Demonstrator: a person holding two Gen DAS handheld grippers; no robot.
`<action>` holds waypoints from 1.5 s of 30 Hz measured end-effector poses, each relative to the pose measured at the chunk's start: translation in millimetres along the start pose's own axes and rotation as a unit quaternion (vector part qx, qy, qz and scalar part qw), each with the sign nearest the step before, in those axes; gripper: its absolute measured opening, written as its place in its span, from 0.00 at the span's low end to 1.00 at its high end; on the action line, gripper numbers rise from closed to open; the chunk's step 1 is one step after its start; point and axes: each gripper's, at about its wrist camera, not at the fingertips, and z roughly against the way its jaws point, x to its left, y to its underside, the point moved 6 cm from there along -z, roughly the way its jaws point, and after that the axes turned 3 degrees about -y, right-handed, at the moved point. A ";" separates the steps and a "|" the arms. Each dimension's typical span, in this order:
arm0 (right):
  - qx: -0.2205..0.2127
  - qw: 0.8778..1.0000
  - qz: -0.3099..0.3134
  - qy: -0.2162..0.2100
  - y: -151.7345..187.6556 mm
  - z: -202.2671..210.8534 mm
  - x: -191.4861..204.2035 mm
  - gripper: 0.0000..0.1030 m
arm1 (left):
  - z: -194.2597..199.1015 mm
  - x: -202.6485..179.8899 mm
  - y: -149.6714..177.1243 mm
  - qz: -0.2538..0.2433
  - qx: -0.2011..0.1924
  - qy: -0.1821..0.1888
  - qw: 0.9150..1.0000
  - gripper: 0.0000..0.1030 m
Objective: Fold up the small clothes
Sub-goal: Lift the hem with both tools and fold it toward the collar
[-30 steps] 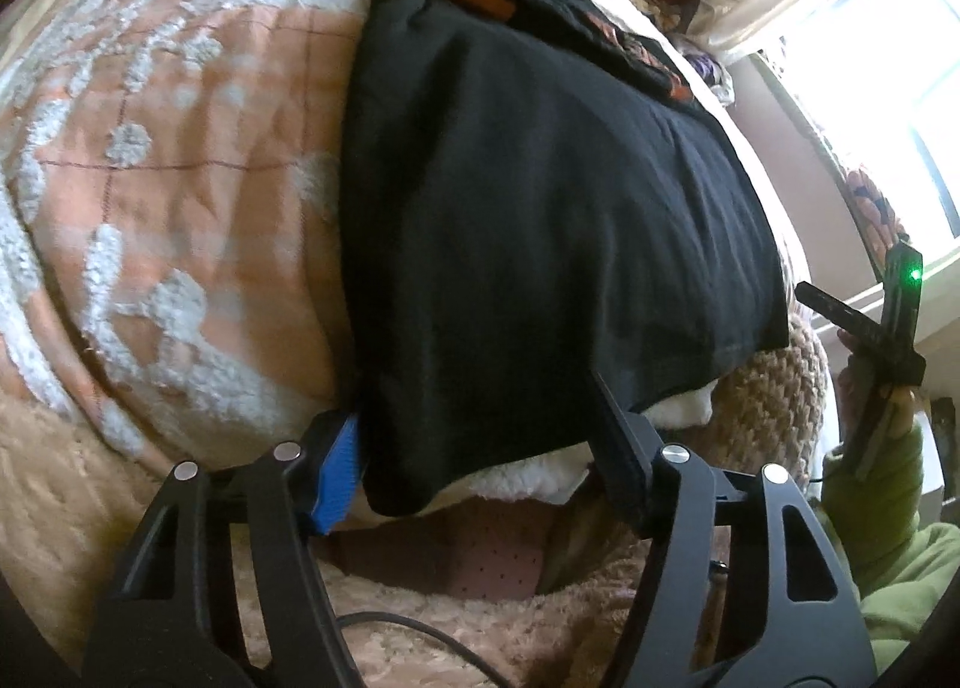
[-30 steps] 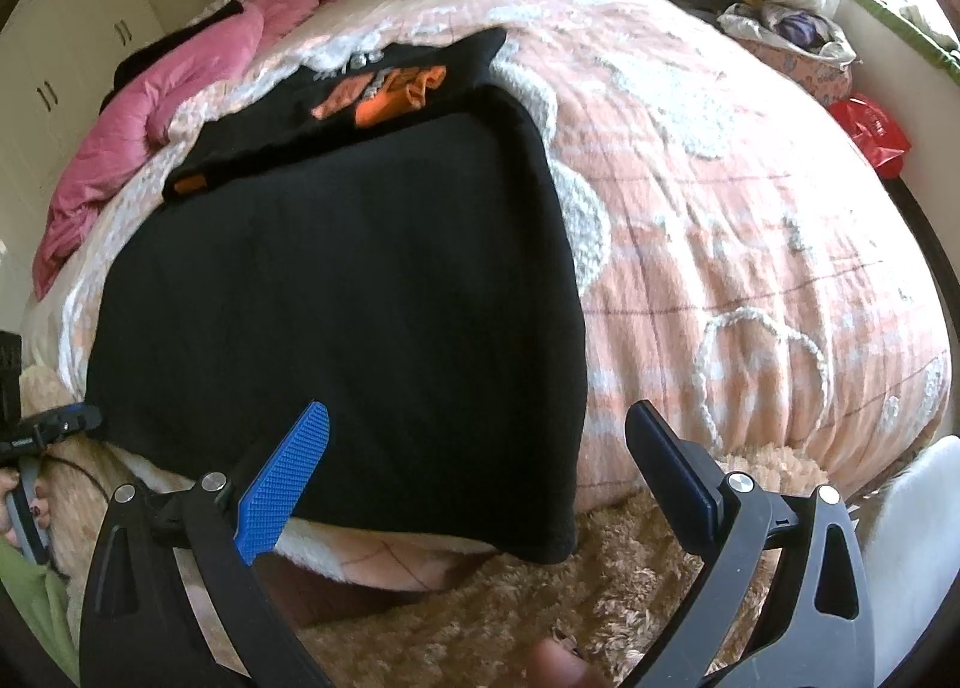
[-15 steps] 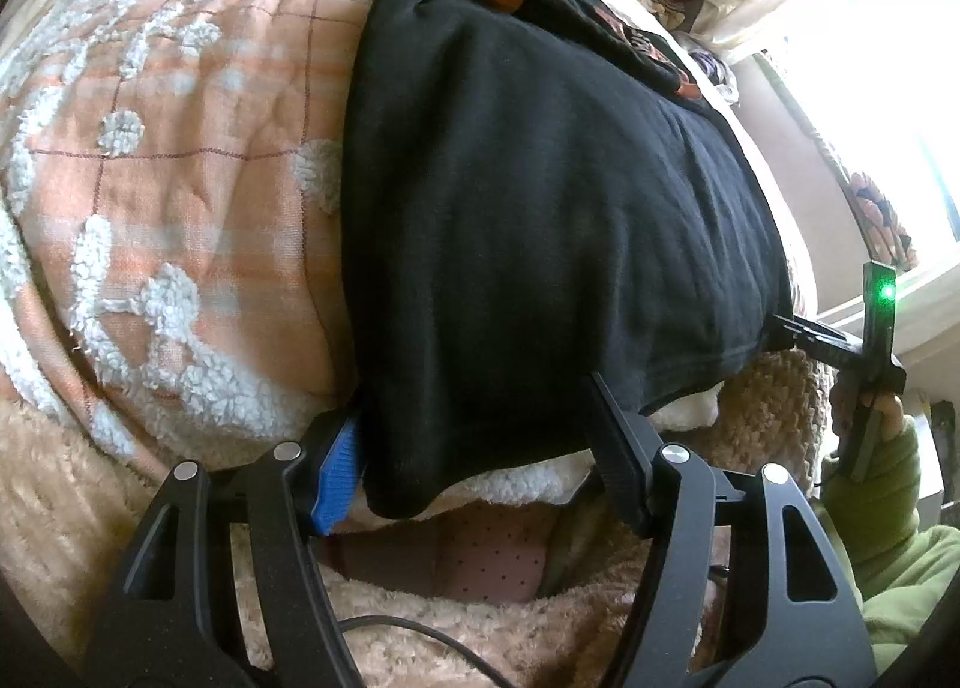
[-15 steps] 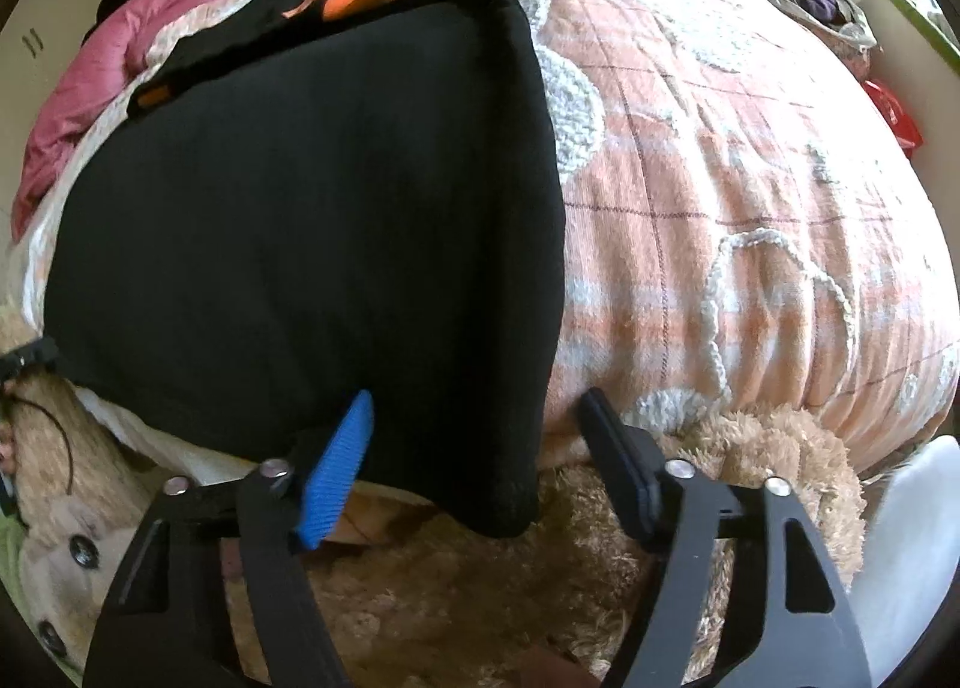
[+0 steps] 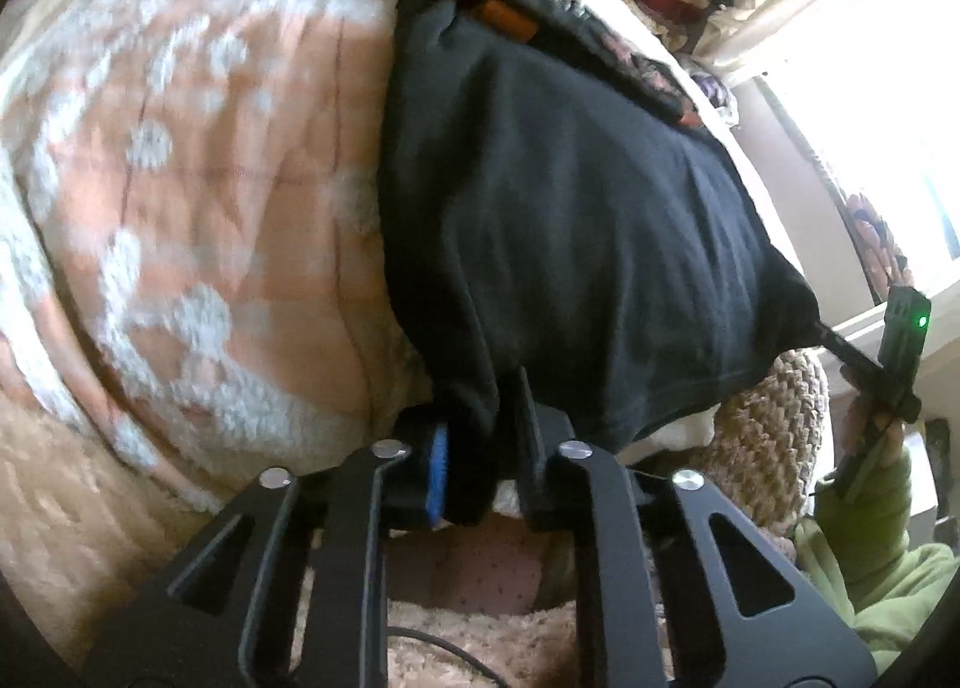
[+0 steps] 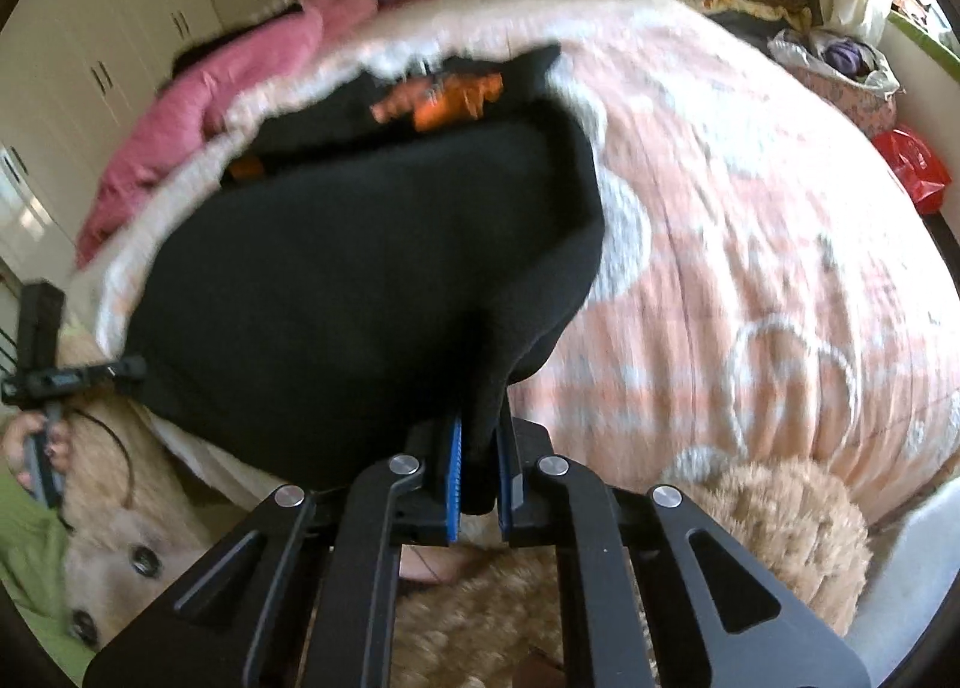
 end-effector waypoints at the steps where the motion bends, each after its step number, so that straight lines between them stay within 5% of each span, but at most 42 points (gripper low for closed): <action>1: -0.011 1.000 -0.001 0.001 -5.6 5.3 0.4 0.08 | 5.6 -2.8 -3.1 -0.005 -0.012 0.005 1.000 0.05; 14: -0.127 0.992 -0.022 0.008 -77.6 48.3 -3.0 0.08 | 82.7 -20.5 -77.0 -0.056 -0.153 -0.011 0.987 0.03; 28: -0.186 0.982 -0.023 0.031 -140.2 59.6 -1.7 0.08 | 102.0 -34.4 -141.0 -0.072 -0.202 -0.024 0.977 0.03; 45: -0.185 0.981 -0.039 0.053 -186.7 35.7 -12.6 0.08 | 82.0 -48.6 -210.2 -0.097 -0.219 -0.066 0.969 0.03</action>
